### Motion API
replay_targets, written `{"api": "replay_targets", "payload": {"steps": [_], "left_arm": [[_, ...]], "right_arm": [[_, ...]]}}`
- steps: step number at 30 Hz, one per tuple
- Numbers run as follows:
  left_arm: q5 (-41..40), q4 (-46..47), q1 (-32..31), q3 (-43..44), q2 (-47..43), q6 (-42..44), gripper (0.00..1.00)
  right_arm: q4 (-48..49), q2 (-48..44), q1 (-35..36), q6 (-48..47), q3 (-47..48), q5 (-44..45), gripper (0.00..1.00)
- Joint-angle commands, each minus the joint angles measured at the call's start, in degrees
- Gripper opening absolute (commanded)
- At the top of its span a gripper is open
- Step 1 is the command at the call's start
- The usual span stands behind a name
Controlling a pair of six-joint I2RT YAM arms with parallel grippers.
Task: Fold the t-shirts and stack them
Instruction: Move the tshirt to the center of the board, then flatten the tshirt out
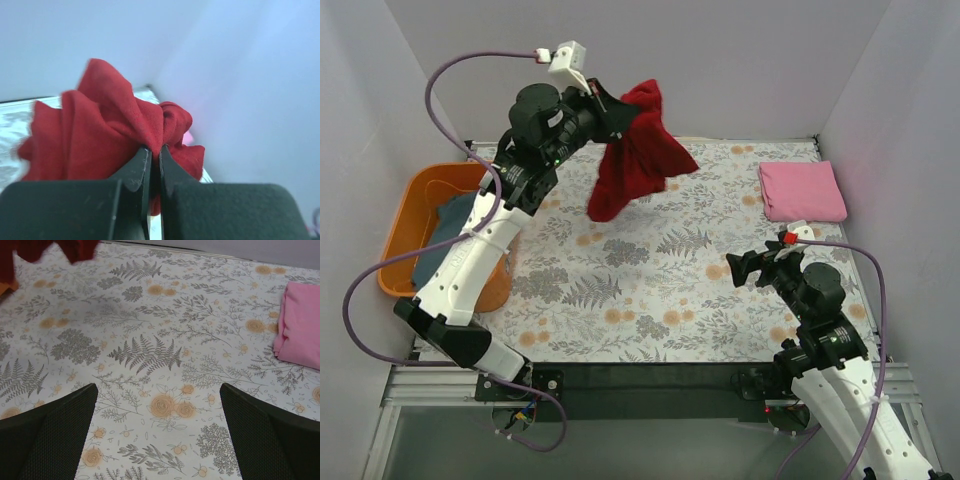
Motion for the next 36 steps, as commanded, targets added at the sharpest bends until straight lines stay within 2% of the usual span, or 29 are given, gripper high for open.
{"api": "replay_targets", "payload": {"steps": [1,3,5,6,7,8,9,10,12,13,16,20,24,28,36], "left_arm": [[8.75,-0.24,-4.17,3.78,0.29,-0.78,0.0],[9.89,0.29,-4.72,1.86,-0.41,-1.3,0.0],[9.03,2.73,-4.8,-5.94,-3.3,-2.36,0.0],[6.06,3.8,-4.72,-9.46,-4.71,-3.06,0.04],[4.55,4.85,-4.8,-17.33,-6.03,-4.37,0.08],[2.19,6.86,-4.81,-21.15,-7.26,-4.82,0.12],[-0.01,7.75,-4.81,-24.66,-9.53,-5.6,0.28],[-5.51,8.37,-4.72,-31.66,-10.34,-5.96,0.35],[-10.21,8.64,-4.72,-37.06,-11.57,-5.7,0.49],[-13.27,8.64,-4.46,-39.18,-11.75,-5.26,0.52],[-14.27,7.5,-4.37,-45.34,-12.72,-3.24,0.53],[-5.26,6.79,-4.72,-52.02,-16.05,-1.83,0.54],[-1.62,6.18,-7.08,-59.22,-18.61,-1.31,0.54],[-2.14,5.65,-8.93,-63.18,-18.53,0.97,0.53],[-7.14,1.44,-12.09,-63.11,-13.18,8.88,0.5]], "right_arm": [[1.54,-0.79,0.23,-0.11,3.16,3.34,0.98],[1.46,-1.58,0.23,-0.2,3.16,4.83,0.98],[1.46,-2.46,0.23,-0.72,3.16,5.28,0.98],[1.46,-2.55,0.32,-0.9,3.25,5.37,0.98],[1.2,-2.55,0.15,-1.16,3.34,5.37,0.98],[0.84,-2.29,0.23,-1.43,3.42,5.28,0.98],[0.41,-1.86,0.32,-1.43,3.77,4.67,0.98],[-0.29,-1.5,0.23,-1.34,3.95,4.23,0.98],[-0.83,0.34,0.32,-0.55,4.21,2.31,0.98],[-1.0,1.13,0.23,-0.55,4.39,1.25,0.98],[-2.23,4.91,0.23,0.85,5.35,-2.27,0.98],[-4.87,11.94,0.23,3.49,7.11,-1.49,0.98],[-7.94,18.26,0.23,6.74,9.05,0.44,0.98],[-9.35,24.41,0.23,7.97,11.07,1.42,0.98],[-9.88,26.89,0.23,8.06,12.3,1.15,0.98]]}}
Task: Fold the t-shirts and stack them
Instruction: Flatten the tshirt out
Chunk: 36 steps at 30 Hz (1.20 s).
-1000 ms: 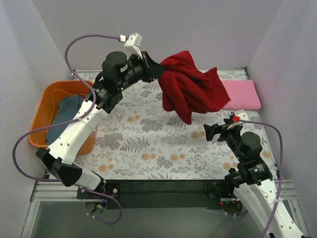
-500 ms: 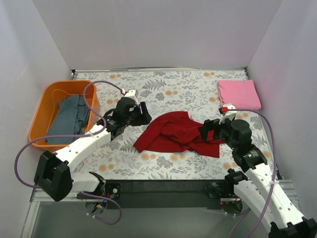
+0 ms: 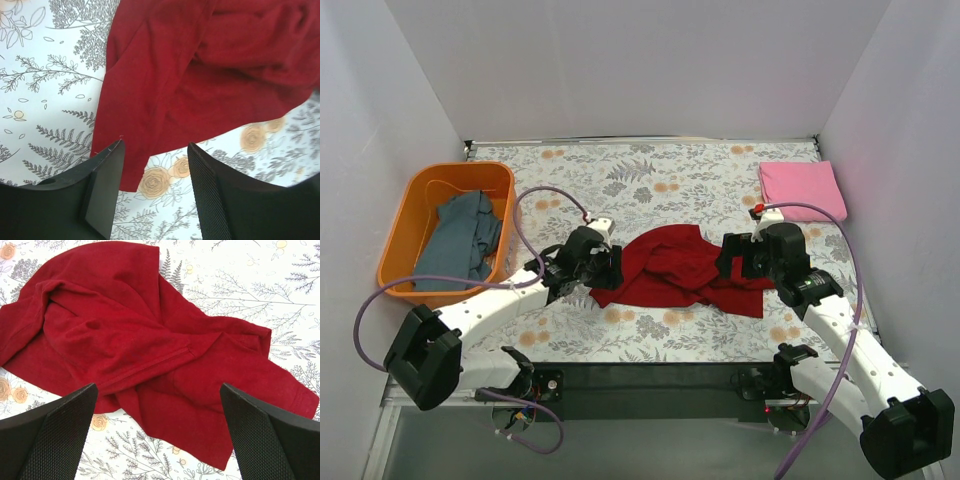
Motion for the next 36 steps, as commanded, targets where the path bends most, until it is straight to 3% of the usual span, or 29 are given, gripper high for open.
{"api": "replay_targets", "payload": {"steps": [1,16,28,30,35,36], "left_arm": [[-4.63,-3.37,-2.83,1.3,1.98,5.28,0.49],[-20.64,-5.93,-11.45,6.14,12.88,9.42,0.47],[-26.45,-6.99,-14.79,6.58,17.28,9.24,0.37],[-26.8,-7.07,-14.88,6.84,17.72,9.07,0.31],[-27.41,-7.6,-14.88,7.28,18.16,8.63,0.0],[-27.59,-7.95,-14.88,7.54,17.9,8.45,0.0]], "right_arm": [[0.11,-0.06,0.23,0.46,2.75,0.43,0.97],[0.19,0.82,0.15,0.01,2.23,-2.12,0.97],[0.19,0.64,0.23,-0.16,1.34,-1.68,0.98],[0.19,0.64,0.15,-0.16,1.34,-1.59,0.97],[0.19,0.56,0.14,-0.16,1.34,-1.51,0.97],[0.19,0.56,0.23,-0.07,1.34,-1.33,0.97]]}}
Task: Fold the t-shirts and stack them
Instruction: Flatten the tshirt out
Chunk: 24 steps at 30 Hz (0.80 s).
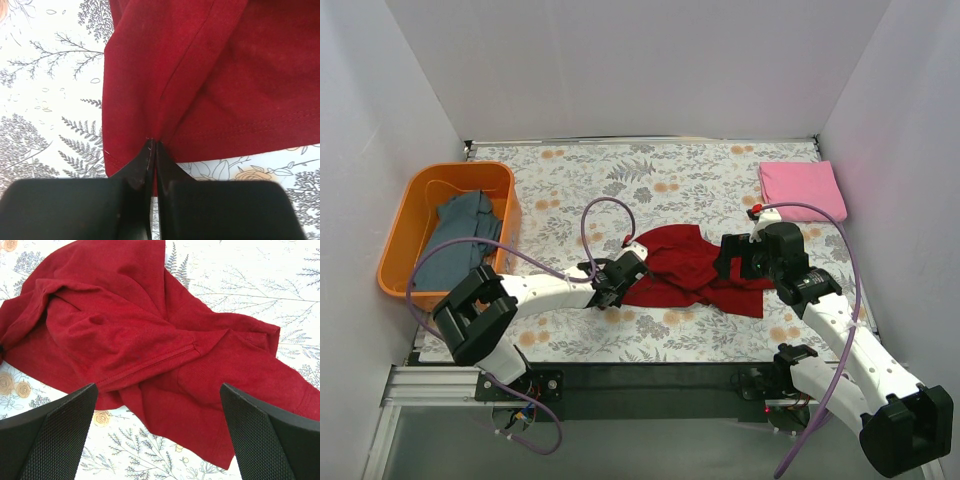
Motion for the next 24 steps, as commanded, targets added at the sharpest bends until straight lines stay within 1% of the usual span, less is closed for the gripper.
{"api": "replay_targets", "payload": {"steps": [1,5,7,8,12,18,20,21,24], "left_arm": [[-2.56,-1.15,-0.34,2.1,-1.01,-0.6,0.0],[-4.49,-2.38,-0.34,3.51,-3.99,-0.86,0.0],[-6.78,-2.56,-0.34,4.47,-6.8,-0.43,0.0],[-7.74,-2.39,-0.26,4.65,-7.68,0.27,0.0],[-10.82,-0.28,0.71,4.57,-11.81,2.21,0.0],[-14.07,3.5,2.99,1.49,-18.31,1.51,0.0],[-15.21,4.29,3.35,0.62,-21.29,1.33,0.0],[-15.74,4.55,3.61,-0.43,-22.18,1.33,0.0],[-16.27,5.78,4.14,-2.19,-25.18,1.33,0.0]], "right_arm": [[0.57,-0.36,0.23,-0.23,1.21,0.31,0.97],[0.57,0.42,0.23,-0.23,2.0,1.19,0.96],[0.65,1.65,0.15,-0.05,2.62,1.28,0.95],[0.65,2.18,0.23,0.56,3.58,3.19,0.95],[0.65,7.09,0.23,2.05,6.13,4.26,0.91],[1.26,13.95,-0.47,2.85,7.45,6.81,0.87],[1.71,15.63,-1.69,3.55,7.8,5.59,0.83],[2.23,17.03,-2.83,4.08,8.07,3.23,0.81],[2.94,20.01,-3.9,5.05,9.3,3.39,0.8]]}}
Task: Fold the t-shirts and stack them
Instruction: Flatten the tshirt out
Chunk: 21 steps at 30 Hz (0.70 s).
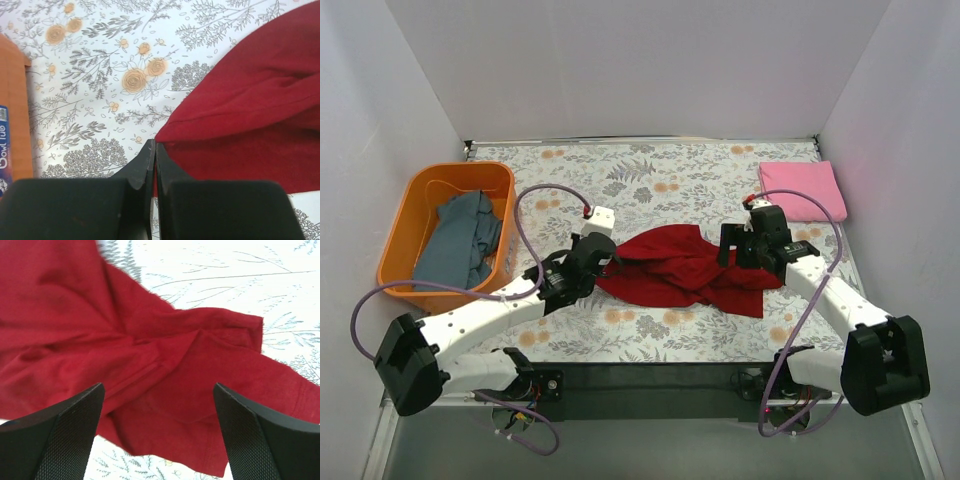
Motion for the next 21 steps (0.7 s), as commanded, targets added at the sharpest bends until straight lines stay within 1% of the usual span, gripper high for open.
{"api": "replay_targets", "payload": {"steps": [1,2,5,9,11,12,13,15,16,17,18,19,20,21], "left_arm": [[-3.6,2.7,0.64,-2.03,-4.09,-0.26,0.0],[-3.69,2.88,0.73,-2.29,-4.44,-0.18,0.0],[-3.51,3.23,0.91,-2.56,-4.8,-0.61,0.0],[-3.25,2.97,1.34,-2.38,-4.36,-0.79,0.0],[-3.16,2.97,1.61,-2.47,-4.71,-0.97,0.0],[-2.81,2.97,1.96,-2.47,-4.79,-1.05,0.0],[-1.94,3.06,2.22,-2.47,-5.32,-1.14,0.0],[-0.88,3.49,3.53,-2.38,-5.93,-1.41,0.0],[0.26,3.67,4.15,-2.21,-6.37,-1.32,0.0],[0.7,3.85,5.72,-1.59,-6.55,-1.14,0.0],[1.23,4.11,6.96,-0.81,-6.64,-0.19,0.0],[1.84,4.2,8.1,0.07,-6.73,0.26,0.0],[3.07,4.2,10.9,2.43,-6.55,0.79,0.0],[4.04,4.2,12.41,3.76,-6.55,2.01,0.0]], "right_arm": [[2.89,2.41,-1.49,1.83,4.09,-0.96,0.79],[3.16,3.2,-1.41,2.1,4.71,-1.92,0.79],[3.51,6.62,-1.41,3.58,5.42,-9.11,0.77],[5.0,10.31,-1.49,4.64,3.49,-13.27,0.76],[5.45,11.03,-1.41,4.65,2.87,-12.75,0.68],[5.53,11.55,-1.41,4.13,3.22,-12.74,0.6],[5.45,11.73,-1.49,3.86,3.48,-12.66,0.4],[5.45,11.21,-1.49,3.07,5.23,-11.17,0.23],[5.45,10.86,-1.58,2.72,6.2,-10.38,0.08],[4.66,10.07,-2.11,2.02,7.69,-8.46,0.02],[3.87,9.63,-2.46,1.4,9.36,-7.22,0.01],[3.25,9.19,-2.9,-0.08,13.2,-5.99,0.01],[2.64,8.75,-3.34,-0.79,15.24,-3.71,0.01],[1.94,7.79,-4.21,-1.58,17.09,-2.73,0.01]]}}
